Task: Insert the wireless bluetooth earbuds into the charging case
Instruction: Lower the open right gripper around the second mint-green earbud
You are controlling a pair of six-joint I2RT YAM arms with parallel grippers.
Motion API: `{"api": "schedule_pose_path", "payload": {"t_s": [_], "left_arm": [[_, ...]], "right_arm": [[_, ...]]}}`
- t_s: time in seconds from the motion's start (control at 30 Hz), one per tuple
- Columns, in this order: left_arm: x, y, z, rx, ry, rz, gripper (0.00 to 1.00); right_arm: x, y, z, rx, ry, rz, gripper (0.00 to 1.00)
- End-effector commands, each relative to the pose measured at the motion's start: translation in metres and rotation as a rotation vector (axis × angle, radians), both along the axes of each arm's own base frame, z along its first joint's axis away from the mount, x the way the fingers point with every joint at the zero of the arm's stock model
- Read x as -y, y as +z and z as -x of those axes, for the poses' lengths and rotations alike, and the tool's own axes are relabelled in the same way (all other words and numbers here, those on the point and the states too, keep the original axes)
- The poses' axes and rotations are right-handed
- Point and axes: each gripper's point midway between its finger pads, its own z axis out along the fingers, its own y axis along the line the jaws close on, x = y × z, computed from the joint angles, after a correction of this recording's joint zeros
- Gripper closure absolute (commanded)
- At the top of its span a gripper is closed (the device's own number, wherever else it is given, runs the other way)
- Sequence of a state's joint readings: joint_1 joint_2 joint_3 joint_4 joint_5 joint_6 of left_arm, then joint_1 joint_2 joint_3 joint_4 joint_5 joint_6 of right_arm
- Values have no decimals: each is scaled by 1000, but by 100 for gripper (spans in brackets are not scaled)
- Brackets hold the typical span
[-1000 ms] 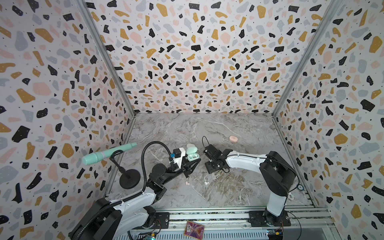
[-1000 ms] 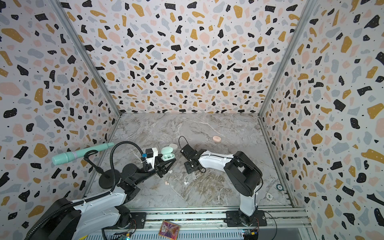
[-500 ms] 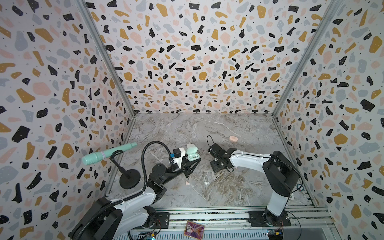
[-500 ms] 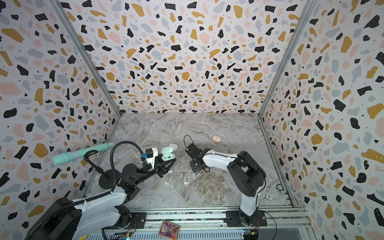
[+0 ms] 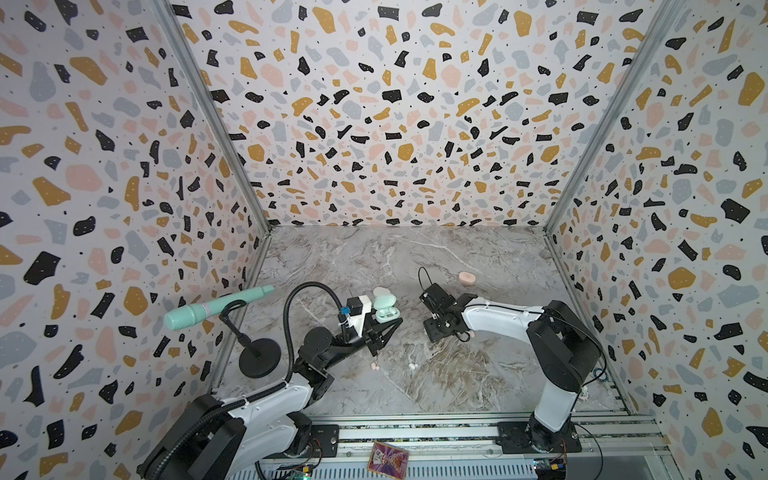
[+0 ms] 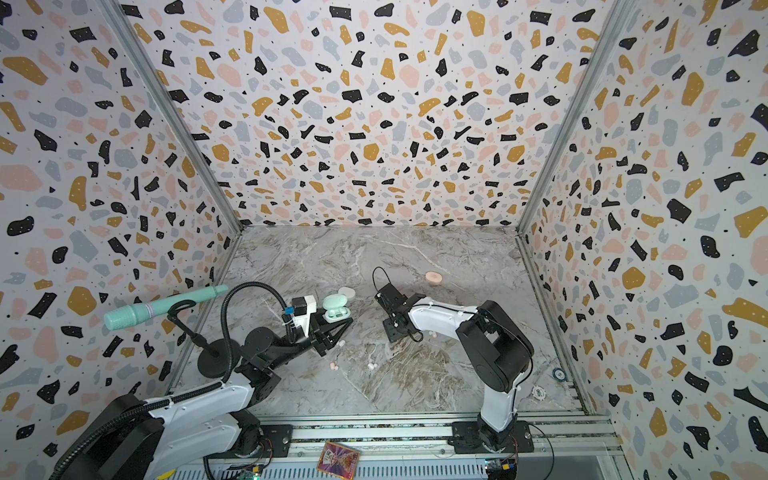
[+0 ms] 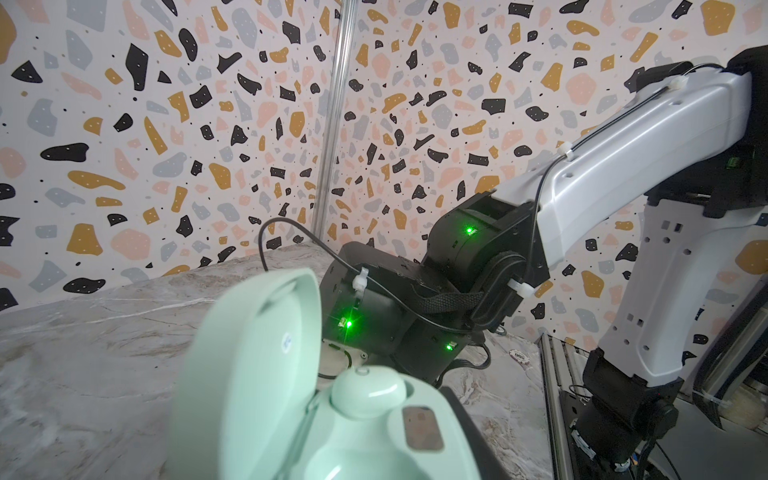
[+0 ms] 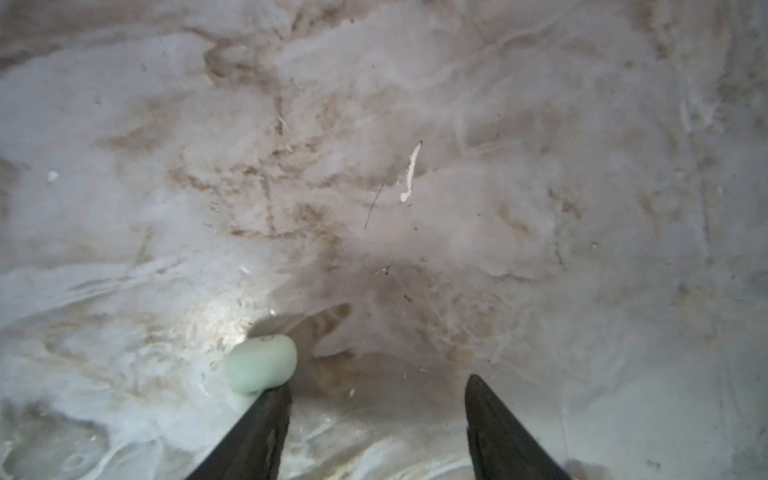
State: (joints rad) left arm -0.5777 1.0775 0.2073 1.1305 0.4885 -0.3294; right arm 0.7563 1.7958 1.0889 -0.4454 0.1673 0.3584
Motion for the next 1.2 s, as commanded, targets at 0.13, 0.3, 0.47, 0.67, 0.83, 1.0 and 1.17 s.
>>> {"api": "schedule_pose_path", "payload": {"t_s": [0.13, 0.3, 0.47, 0.67, 0.83, 1.0, 1.17], "left_arm": [[-1, 25, 3, 76, -12, 55, 80], [-2, 25, 3, 75, -12, 54, 80], [-1, 24, 3, 75, -11, 54, 80], [-1, 25, 4, 74, -14, 56, 80], [-2, 25, 4, 75, -14, 58, 80], [-3, 25, 5, 75, -11, 58, 80], [-2, 25, 4, 72, -10, 60, 80]], "right_arm": [[5, 4, 1, -22, -25, -5, 33], [11, 5, 0, -40, -56, 1, 32], [6, 21, 1, -87, -125, -82, 32], [4, 9, 10, -172, -172, -76, 33], [8, -1, 8, -182, -182, -47, 34], [8, -6, 8, -185, -181, -43, 34], [4, -6, 1, -173, -174, -45, 35]]}}
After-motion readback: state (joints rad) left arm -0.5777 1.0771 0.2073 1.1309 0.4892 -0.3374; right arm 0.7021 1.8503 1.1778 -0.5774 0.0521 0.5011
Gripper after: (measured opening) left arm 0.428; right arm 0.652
